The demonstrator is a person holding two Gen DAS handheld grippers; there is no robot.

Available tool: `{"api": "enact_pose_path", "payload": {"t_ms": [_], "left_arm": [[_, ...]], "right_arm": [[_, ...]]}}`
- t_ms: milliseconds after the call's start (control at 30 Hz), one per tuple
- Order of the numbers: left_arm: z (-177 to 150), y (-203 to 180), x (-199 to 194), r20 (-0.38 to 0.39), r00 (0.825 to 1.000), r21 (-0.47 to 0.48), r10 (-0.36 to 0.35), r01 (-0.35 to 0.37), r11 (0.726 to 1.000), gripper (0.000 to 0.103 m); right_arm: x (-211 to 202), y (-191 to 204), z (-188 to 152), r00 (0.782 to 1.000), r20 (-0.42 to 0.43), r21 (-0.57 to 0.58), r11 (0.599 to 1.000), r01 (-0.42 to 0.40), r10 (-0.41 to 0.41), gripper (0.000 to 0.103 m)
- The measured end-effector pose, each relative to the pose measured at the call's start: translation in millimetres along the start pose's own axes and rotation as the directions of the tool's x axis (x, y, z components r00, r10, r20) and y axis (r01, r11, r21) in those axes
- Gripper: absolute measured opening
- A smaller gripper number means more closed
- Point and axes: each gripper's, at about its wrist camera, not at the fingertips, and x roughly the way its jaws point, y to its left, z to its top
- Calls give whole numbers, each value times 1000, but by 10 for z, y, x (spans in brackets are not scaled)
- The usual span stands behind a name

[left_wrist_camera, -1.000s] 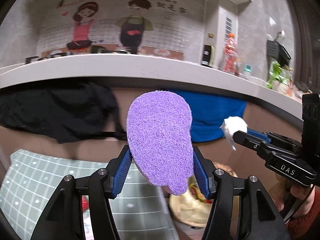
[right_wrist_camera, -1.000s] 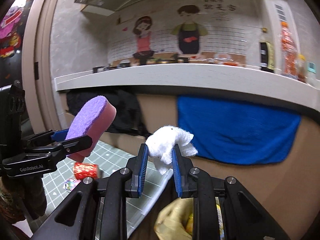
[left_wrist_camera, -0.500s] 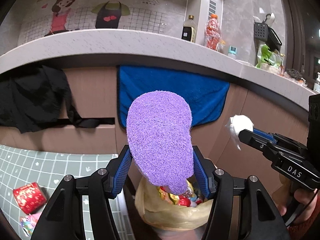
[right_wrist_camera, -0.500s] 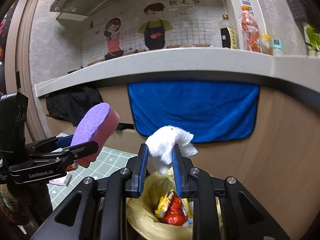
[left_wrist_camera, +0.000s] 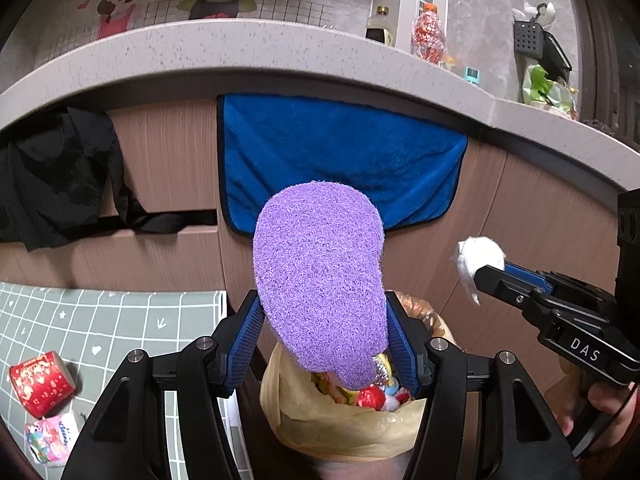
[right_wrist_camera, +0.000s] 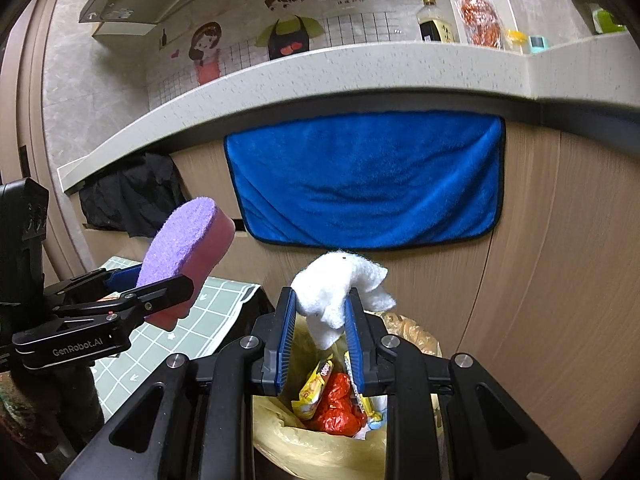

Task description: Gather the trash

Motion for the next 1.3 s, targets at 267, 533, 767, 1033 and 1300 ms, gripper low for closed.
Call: {"api": "enact_pose_path", "payload": {"t_ms": [267,533,767,1033,1300], "left_arm": [[-94,35,198,-39,999,-16,5,-6,1000,60],[-151,31,382,-85,996,-15,-8,7,1000,60],[-194,73,553,-125,992,-31,-19,15,999,60],[-186,131,817,-179,974,-52,-139,132,990,60],[-98,317,969,-214,945,-155,-247,217,964,78]], "right_arm": [[146,-77,-97,1000,-30,25,1000,-1,2,23],[322,-142,-180,998,-66,41,999,-4,6,23],[449,-237,-222,996,-91,68,998,-7,13,23],[599,-329,-276,992,-125,114,993,-19,33,30],[650,-440,-341,989,-136,183,983,-26,51,53]]}}
